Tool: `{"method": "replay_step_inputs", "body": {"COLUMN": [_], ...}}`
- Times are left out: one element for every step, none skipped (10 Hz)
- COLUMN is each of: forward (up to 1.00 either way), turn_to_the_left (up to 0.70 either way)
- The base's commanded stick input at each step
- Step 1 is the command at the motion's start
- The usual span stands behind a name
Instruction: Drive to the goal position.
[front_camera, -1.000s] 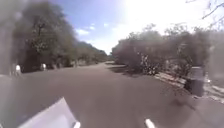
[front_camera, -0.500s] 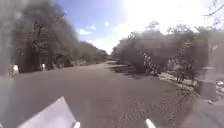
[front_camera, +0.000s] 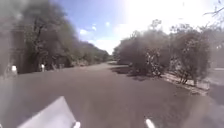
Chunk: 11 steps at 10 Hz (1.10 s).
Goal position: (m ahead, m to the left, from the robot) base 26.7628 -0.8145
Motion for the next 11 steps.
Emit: {"method": "replay_step_inputs", "body": {"forward": [0.50,0.50,0.50,0.50,0.50,0.50,0.50,0.50,0.50,0.50,0.50], "turn_to_the_left": [0.00,0.00,0.00,0.00,0.00,0.00,0.00,0.00,0.00,0.00,0.00]}}
